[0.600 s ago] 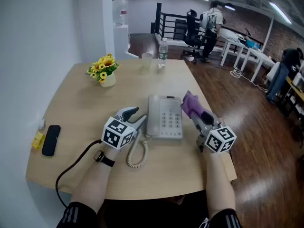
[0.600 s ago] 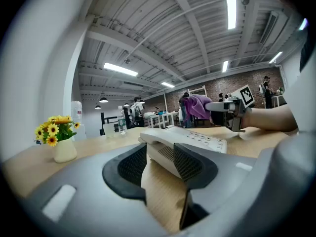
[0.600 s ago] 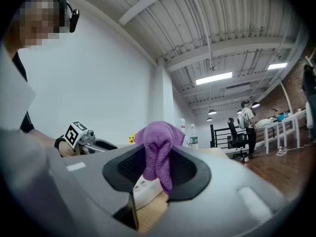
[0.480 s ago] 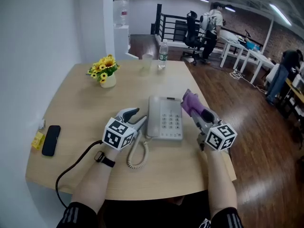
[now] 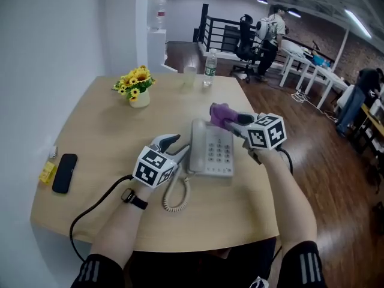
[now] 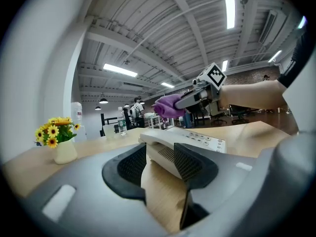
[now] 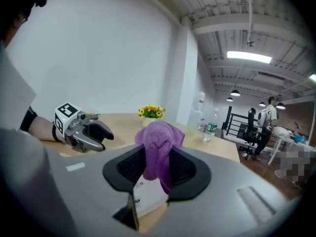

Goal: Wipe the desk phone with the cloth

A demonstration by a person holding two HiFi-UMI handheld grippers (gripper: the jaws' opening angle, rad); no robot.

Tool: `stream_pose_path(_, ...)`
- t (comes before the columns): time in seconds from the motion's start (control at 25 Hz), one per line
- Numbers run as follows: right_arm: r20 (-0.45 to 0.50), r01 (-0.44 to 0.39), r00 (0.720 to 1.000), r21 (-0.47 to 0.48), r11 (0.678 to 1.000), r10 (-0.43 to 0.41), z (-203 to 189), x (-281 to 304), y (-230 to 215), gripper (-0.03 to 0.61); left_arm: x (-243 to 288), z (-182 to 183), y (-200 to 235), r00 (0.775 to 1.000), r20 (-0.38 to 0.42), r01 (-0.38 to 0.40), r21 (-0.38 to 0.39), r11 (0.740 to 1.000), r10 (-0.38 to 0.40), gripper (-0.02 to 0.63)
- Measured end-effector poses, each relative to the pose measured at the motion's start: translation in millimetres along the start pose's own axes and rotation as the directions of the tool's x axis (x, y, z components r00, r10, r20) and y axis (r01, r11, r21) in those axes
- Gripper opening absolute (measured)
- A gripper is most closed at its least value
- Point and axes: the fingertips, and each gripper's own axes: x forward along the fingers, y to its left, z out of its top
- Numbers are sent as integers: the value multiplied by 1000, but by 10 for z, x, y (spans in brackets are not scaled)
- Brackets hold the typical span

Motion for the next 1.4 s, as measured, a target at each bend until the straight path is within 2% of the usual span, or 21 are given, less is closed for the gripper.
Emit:
stream_pose_path(0.12,-95,-35,995,-32,999,32,-19,274,20,133,6,-8,-5,1000,2,1,-2,1000,-1,169)
stream_pose_path(0.28,-162,-51,985,7,999,52,-90,524,-17,132,6,2,-3,1000,2,4,0,1000,-4,169)
stream_pose_path(0.52,-275,-45,961,-10,999,40,-344,652,-106,130,10,4,-6,1000,1,3,4,1000,-3,169)
stream_pose_path(0.72,-337,-4,941,-54,999,-14,-460,485,-301,129,15,4,-3,1000,3,2,6,1000,-2,169)
stream_pose_path(1.08,-369,139,919,-33,990,-141,-648,9,-795,129,9,5,1,1000,0,-3,21,1000,3,169)
stream_pose_path(1.16,-342,146,930,6,989,-135,-625,-39,-818,129,4,7,0,1000,0,-4,22,1000,4,169)
stream_pose_path(1.4,-301,78,952,84,993,-50,-765,41,-571,129,10,15,-1,1000,0,-5,26,1000,5,169)
